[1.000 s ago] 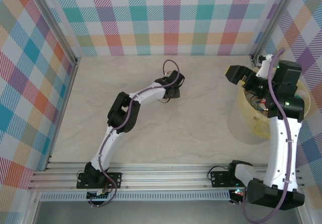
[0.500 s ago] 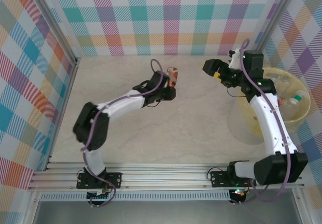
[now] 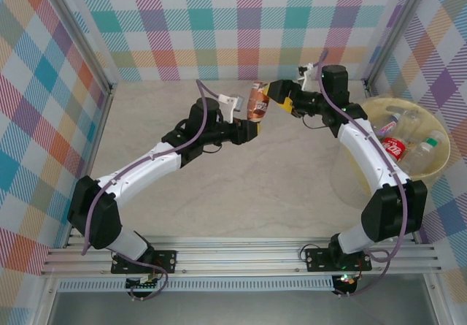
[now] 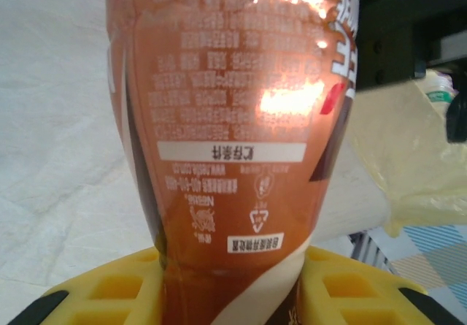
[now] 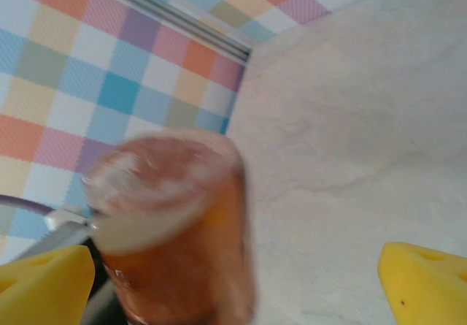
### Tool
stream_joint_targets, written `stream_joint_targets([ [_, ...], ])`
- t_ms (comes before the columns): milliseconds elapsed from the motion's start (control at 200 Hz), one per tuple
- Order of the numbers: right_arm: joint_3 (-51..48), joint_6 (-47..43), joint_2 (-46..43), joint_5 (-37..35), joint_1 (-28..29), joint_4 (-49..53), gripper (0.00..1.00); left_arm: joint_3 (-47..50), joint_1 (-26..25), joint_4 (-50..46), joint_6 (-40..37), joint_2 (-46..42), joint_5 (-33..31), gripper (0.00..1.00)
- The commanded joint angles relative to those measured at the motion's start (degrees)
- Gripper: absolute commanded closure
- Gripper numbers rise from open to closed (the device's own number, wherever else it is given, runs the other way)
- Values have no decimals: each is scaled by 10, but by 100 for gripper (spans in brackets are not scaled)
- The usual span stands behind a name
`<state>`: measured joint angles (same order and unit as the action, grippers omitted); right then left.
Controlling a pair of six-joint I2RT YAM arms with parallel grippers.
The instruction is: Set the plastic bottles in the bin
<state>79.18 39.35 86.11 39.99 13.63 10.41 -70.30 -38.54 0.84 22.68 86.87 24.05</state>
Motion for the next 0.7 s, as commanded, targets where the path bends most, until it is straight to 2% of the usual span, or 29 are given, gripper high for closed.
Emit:
stream_joint_targets([
  [0, -15, 54, -7, 48, 9, -147, 0, 5, -3, 52, 14, 1, 55, 71],
  [75, -17, 60, -4, 60, 12, -168, 0, 2, -2, 69, 28, 9, 71, 71],
  [285, -5, 21, 14, 54, 23, -112, 2, -14, -3, 89, 47, 29, 102, 71],
  [500, 8, 9, 21, 48, 29, -93, 28, -20, -3, 91, 57, 44, 116, 70],
  [700, 3, -7, 6, 17, 29, -68, 43, -33, -3, 80, 59, 54, 124, 68],
])
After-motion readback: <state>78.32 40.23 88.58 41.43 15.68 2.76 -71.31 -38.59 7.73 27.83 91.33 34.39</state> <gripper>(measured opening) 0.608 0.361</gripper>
